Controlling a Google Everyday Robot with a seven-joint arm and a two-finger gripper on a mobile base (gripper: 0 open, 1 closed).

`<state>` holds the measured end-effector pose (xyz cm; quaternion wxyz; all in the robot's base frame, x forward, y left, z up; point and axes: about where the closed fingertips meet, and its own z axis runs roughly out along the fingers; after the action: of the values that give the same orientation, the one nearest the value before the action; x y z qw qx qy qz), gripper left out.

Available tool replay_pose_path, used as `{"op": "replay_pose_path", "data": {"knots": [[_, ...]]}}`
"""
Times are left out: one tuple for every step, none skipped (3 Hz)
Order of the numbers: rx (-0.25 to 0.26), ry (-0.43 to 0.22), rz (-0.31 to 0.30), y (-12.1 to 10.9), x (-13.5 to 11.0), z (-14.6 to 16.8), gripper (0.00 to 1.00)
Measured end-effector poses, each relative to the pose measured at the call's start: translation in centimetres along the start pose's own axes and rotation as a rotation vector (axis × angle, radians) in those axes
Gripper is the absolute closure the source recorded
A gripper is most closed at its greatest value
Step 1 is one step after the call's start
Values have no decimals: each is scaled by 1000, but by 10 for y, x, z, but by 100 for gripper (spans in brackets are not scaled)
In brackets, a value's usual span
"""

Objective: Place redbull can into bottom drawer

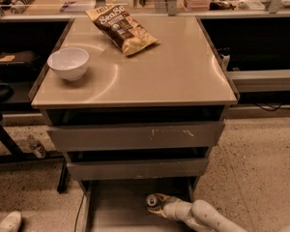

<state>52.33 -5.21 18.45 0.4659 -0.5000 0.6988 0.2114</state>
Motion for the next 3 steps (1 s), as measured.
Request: {"op": "replay_pose_path", "data": {"knots": [[0, 0, 0, 0, 0, 0, 58], [0, 0, 0, 0, 0, 0, 35], [0, 0, 0, 0, 0, 0, 12]]}}
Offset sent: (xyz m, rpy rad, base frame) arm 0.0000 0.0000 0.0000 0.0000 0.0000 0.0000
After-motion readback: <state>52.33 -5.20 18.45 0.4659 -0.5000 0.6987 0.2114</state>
